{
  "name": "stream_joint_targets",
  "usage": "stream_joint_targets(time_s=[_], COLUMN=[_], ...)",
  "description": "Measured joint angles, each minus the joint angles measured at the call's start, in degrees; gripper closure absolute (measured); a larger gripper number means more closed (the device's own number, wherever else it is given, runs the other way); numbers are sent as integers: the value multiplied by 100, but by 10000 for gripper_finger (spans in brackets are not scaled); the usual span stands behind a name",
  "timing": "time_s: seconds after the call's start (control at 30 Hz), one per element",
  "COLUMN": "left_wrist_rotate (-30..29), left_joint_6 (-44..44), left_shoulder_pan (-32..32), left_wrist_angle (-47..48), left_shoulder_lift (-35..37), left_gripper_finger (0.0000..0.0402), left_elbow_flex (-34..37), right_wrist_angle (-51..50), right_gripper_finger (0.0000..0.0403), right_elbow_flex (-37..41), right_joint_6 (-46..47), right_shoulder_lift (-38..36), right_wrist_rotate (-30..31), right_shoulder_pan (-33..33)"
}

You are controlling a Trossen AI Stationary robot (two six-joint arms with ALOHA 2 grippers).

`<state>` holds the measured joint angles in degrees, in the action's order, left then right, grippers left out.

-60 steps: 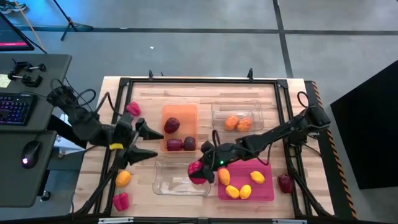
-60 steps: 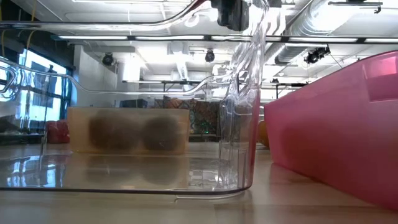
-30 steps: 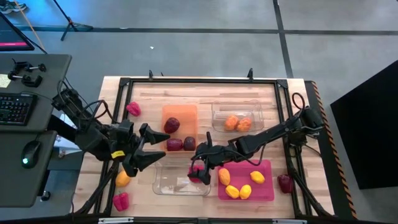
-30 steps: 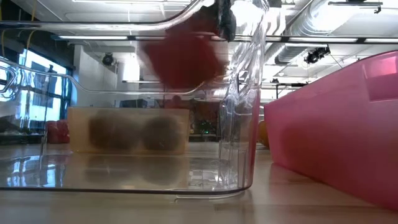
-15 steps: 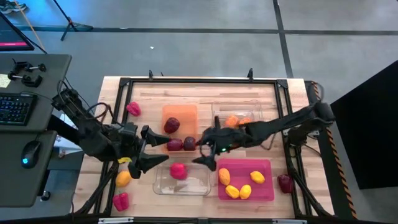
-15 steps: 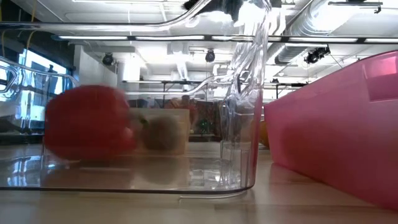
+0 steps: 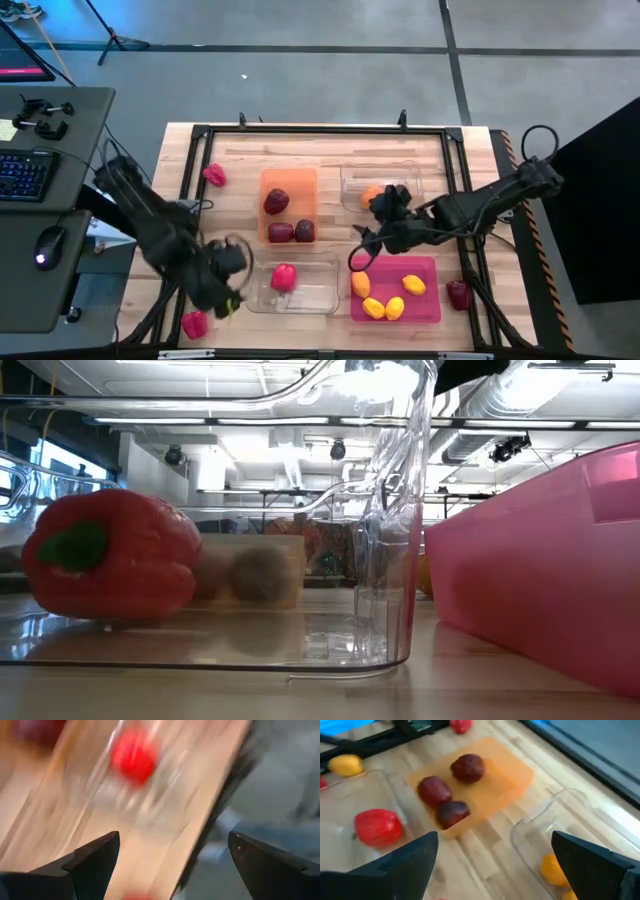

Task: Sort produce into baskets
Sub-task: Put the bottom red bell pepper into the bottom transparent bin

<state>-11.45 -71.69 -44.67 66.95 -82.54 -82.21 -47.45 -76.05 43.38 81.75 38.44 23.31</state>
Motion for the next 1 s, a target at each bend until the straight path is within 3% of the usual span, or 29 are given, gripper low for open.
stream_joint_targets(time_s=[0.13, 0.3, 0.63, 0.8, 1.0], left_wrist_rotate=[991, 2143, 2251, 2283, 2257], left_joint_6=[-311, -64, -694, 257, 2710], left_shoulder_pan=[-465, -936, -1640, -1489, -1458], left_wrist_angle=[946, 1192, 1119, 721, 632], left_shoulder_lift=[-792, -1502, -1662, -1672, -1707], left_gripper_finger=[41, 41, 41, 41, 41], left_elbow_flex=[0, 0, 0, 0, 0], right_wrist_angle=[34, 184, 310, 512, 620], right_gripper_finger=[24, 24, 24, 24, 24], right_elbow_flex=[0, 0, 0, 0, 2], right_joint_6=[160, 163, 169, 168, 165], right_shoulder_lift=[121, 309, 752, 936, 1019], right_wrist_rotate=[155, 81, -590, -638, -746], right_shoulder_pan=[-6, -17, -8, 0, 4])
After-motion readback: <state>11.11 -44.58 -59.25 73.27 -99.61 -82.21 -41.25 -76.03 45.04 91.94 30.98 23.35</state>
